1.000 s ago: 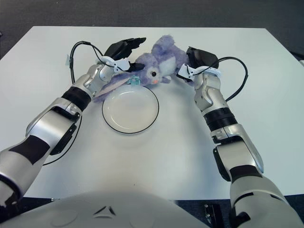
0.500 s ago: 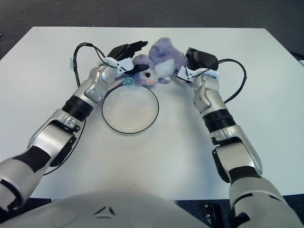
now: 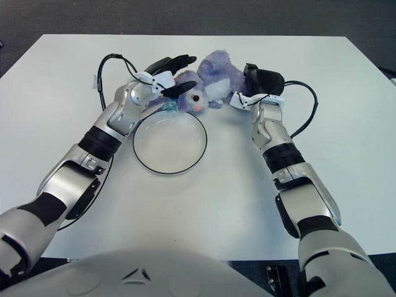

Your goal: Put the doll into the plate.

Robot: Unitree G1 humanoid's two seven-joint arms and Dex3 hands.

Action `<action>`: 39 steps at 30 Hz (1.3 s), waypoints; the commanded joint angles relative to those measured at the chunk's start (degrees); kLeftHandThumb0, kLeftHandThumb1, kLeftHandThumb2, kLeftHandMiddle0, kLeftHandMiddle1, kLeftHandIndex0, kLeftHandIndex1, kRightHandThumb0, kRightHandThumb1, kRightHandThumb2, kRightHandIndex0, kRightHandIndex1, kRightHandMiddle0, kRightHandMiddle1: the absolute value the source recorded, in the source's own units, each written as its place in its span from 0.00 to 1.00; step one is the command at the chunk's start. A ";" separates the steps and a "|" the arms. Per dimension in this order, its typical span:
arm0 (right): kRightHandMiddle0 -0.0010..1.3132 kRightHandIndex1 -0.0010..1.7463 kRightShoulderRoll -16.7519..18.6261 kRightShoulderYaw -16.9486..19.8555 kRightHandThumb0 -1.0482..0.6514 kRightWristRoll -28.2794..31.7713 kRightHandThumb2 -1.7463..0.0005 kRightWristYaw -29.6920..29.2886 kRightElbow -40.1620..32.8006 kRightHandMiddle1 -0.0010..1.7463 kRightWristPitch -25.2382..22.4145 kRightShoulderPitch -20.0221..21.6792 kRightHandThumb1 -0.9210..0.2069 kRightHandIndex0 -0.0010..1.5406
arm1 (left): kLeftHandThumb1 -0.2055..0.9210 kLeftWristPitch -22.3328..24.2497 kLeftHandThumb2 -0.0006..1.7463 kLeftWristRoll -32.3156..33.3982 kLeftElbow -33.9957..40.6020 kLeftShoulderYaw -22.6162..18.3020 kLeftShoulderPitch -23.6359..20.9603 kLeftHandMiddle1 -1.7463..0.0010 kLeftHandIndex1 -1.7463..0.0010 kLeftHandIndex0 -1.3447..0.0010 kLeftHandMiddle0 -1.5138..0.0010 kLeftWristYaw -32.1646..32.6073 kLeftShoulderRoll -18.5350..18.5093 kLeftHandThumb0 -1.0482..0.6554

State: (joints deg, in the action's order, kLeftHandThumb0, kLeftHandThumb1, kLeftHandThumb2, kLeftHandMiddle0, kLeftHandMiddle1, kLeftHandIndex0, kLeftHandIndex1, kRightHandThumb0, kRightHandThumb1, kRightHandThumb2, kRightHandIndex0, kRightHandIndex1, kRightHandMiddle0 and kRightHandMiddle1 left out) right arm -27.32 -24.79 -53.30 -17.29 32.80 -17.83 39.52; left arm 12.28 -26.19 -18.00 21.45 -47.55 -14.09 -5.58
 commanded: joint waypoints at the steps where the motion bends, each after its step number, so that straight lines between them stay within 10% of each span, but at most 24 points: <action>1: 0.43 1.00 -0.32 -0.85 0.66 -2.04 0.66 -1.03 1.57 1.00 -1.11 1.23 0.22 0.48 | 1.00 0.08 0.50 0.52 0.45 -0.78 -0.05 1.00 1.00 0.77 0.68 -0.48 -0.40 0.02; 39: 0.52 1.00 1.15 -3.99 0.60 -4.44 0.91 -8.25 11.15 1.00 -2.80 6.11 0.05 0.52 | 1.00 -0.53 0.47 -11.24 -11.66 6.04 -3.77 1.00 1.00 0.79 0.75 10.67 1.89 0.01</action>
State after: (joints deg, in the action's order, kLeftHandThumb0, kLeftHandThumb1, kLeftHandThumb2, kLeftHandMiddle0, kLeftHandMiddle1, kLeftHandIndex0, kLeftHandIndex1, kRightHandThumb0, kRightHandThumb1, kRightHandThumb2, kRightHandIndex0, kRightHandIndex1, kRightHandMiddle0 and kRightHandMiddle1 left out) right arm -26.13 -28.71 -57.13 -24.35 43.94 -19.76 44.56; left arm 12.07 -36.86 -28.81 27.45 -49.66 -3.86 -3.80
